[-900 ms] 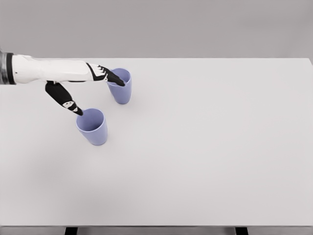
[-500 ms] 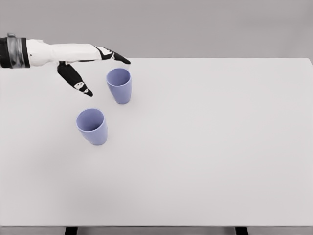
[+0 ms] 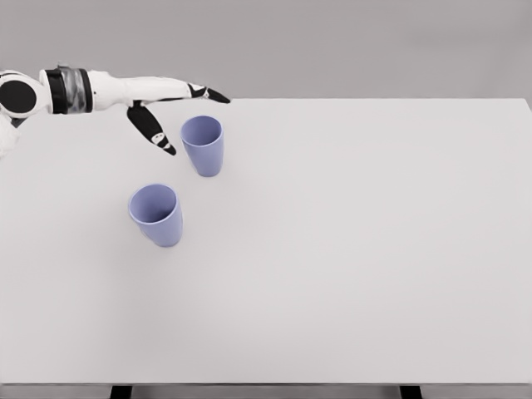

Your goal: Place the right cup on the left cup with left arm

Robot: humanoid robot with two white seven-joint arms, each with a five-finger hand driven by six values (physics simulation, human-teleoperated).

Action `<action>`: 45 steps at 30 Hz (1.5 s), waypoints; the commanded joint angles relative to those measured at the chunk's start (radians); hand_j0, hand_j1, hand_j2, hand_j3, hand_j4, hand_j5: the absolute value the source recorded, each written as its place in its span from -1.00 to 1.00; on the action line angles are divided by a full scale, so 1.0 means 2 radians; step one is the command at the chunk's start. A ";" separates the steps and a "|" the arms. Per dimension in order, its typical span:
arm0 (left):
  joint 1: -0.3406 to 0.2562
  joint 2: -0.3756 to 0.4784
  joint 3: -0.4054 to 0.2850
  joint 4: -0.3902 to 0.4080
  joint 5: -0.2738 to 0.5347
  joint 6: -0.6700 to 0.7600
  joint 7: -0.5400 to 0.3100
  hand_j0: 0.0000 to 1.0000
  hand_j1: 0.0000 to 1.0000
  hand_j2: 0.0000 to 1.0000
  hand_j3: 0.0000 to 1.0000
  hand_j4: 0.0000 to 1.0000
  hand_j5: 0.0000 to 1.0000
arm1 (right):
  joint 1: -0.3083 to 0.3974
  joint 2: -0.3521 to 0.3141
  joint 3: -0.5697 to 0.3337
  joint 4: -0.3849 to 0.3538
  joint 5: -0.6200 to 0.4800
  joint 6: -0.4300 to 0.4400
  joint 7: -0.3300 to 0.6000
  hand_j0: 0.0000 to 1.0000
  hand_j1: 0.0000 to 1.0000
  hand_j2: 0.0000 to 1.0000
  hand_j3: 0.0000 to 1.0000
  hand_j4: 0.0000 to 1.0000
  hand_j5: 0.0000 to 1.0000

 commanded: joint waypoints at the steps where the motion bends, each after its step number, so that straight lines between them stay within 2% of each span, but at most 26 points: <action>1: 0.001 -0.016 0.001 0.029 0.001 0.001 0.000 1.00 1.00 1.00 1.00 1.00 1.00 | 0.000 0.000 0.000 0.000 0.001 0.000 0.000 1.00 1.00 1.00 1.00 1.00 1.00; 5: 0.005 -0.033 0.001 0.044 0.001 0.001 0.000 1.00 1.00 1.00 1.00 1.00 1.00 | 0.000 0.000 0.000 0.000 0.000 0.000 0.000 1.00 1.00 1.00 1.00 1.00 1.00; 14: 0.005 -0.031 0.001 0.048 0.001 0.001 0.000 1.00 1.00 1.00 1.00 1.00 1.00 | 0.000 0.000 0.000 0.000 0.001 0.000 0.000 1.00 1.00 1.00 1.00 1.00 1.00; 18: 0.006 -0.045 0.004 0.072 -0.039 0.001 0.000 1.00 1.00 1.00 1.00 1.00 1.00 | 0.000 0.000 0.000 0.000 0.000 0.000 0.000 1.00 1.00 1.00 1.00 1.00 1.00; 33: 0.014 -0.067 0.012 0.084 -0.056 0.001 0.000 1.00 1.00 1.00 1.00 1.00 1.00 | 0.000 0.000 0.000 0.000 0.000 0.000 0.000 1.00 1.00 1.00 1.00 1.00 1.00; 34: 0.015 -0.067 0.012 0.084 -0.056 0.001 0.000 0.87 0.87 0.87 0.87 0.87 0.87 | 0.000 0.000 0.000 0.000 0.000 0.000 0.000 1.00 1.00 1.00 1.00 1.00 1.00; 35: 0.015 -0.067 0.012 0.084 -0.055 0.001 0.000 0.56 0.56 0.56 0.56 0.56 0.56 | 0.000 0.000 0.000 0.000 0.000 0.000 0.000 1.00 1.00 1.00 1.00 1.00 1.00; 37: 0.016 -0.066 0.013 0.084 -0.055 0.001 0.000 0.35 0.35 0.35 0.35 0.35 0.35 | 0.000 0.000 0.000 0.000 0.000 0.000 0.000 1.00 1.00 1.00 1.00 1.00 1.00; 39: 0.018 -0.066 0.024 0.084 -0.057 0.001 0.000 0.30 0.30 0.30 0.30 0.30 0.30 | 0.000 0.000 0.000 0.000 0.001 0.000 0.000 1.00 1.00 1.00 1.00 1.00 1.00; 45: 0.023 -0.062 0.025 0.083 -0.056 0.001 0.000 0.26 0.26 0.26 0.26 0.26 0.26 | 0.000 0.000 0.000 0.000 0.000 0.000 0.000 1.00 1.00 1.00 1.00 1.00 1.00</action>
